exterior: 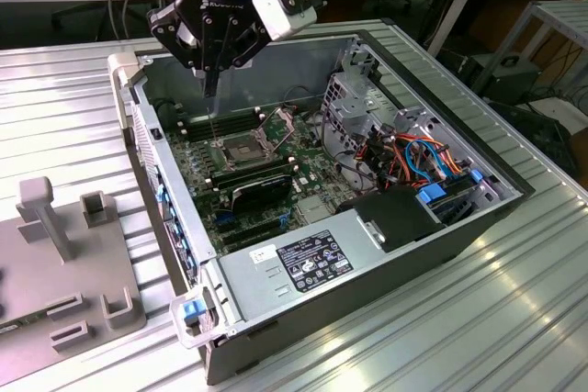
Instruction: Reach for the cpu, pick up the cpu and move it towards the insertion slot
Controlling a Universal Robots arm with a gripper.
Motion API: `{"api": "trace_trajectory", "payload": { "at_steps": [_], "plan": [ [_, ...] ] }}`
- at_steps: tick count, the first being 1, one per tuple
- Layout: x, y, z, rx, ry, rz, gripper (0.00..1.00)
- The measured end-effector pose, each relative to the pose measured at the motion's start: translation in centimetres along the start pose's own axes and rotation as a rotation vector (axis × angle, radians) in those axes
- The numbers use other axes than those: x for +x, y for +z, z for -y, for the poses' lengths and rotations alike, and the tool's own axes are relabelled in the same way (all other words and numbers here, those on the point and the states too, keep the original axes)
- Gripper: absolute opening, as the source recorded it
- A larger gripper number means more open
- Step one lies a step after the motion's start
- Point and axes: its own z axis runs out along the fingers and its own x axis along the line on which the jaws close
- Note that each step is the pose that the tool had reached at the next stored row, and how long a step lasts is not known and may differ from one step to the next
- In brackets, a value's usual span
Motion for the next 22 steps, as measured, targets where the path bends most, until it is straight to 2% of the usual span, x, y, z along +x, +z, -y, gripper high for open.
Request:
{"api": "trace_trajectory", "payload": {
  "at_steps": [22],
  "plan": [
    [0.58, 0.11, 0.05, 0.0006, 0.000, -0.0082, 0.11]
  ]
}}
